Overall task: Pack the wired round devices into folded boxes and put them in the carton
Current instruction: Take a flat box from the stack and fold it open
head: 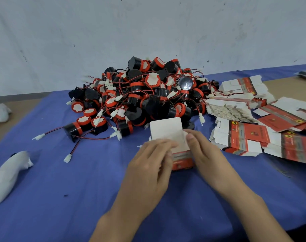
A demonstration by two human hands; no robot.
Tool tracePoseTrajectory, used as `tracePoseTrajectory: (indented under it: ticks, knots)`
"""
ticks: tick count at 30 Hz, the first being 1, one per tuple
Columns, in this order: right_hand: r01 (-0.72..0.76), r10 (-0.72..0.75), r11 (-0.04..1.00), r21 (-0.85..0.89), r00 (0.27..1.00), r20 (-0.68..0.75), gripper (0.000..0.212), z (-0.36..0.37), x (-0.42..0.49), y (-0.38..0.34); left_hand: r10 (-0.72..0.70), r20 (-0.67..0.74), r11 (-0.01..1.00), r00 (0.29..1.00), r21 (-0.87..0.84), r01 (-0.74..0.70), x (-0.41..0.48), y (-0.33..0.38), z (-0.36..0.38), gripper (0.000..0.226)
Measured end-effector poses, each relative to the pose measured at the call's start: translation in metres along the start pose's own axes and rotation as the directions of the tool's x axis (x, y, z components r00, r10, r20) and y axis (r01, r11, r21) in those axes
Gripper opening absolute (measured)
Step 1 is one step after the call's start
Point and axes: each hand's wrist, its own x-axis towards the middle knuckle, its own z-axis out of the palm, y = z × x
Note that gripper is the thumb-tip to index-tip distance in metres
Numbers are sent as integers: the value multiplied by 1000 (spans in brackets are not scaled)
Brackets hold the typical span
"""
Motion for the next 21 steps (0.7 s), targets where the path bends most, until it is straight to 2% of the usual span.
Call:
tracePoseTrajectory:
  ticks: [2,5,8,10,13,15,18,21]
  knots:
    - [-8,9,1000,6,996,-84,41,-9,-1,0,-55,-105,997,993,-65,49,0,0,-3,26]
    - [13,-14,1000,-8,978,-207,42,-18,-3,0,-167,-149,983,975,-104,153,2,-5,-3,24]
    - [43,-36,999,11,927,-374,41,-24,-3,0,-328,-86,939,941,-138,315,4,-17,5,22]
    - [53,-35,998,27,887,-461,34,-28,-3,1,-378,9,924,926,-65,377,5,-30,14,23]
    - [66,-35,997,36,834,-550,32,-30,-2,-2,-341,151,938,928,119,325,7,-44,27,29]
    - [66,-13,995,68,804,-594,32,-32,-1,-2,-316,237,944,919,174,279,11,-49,36,32]
    - [40,39,993,113,783,-621,27,-38,1,-2,-350,348,931,870,232,282,18,-50,51,37]
    - [34,51,992,121,770,-636,22,-44,2,0,-353,408,910,842,357,208,20,-50,60,38]
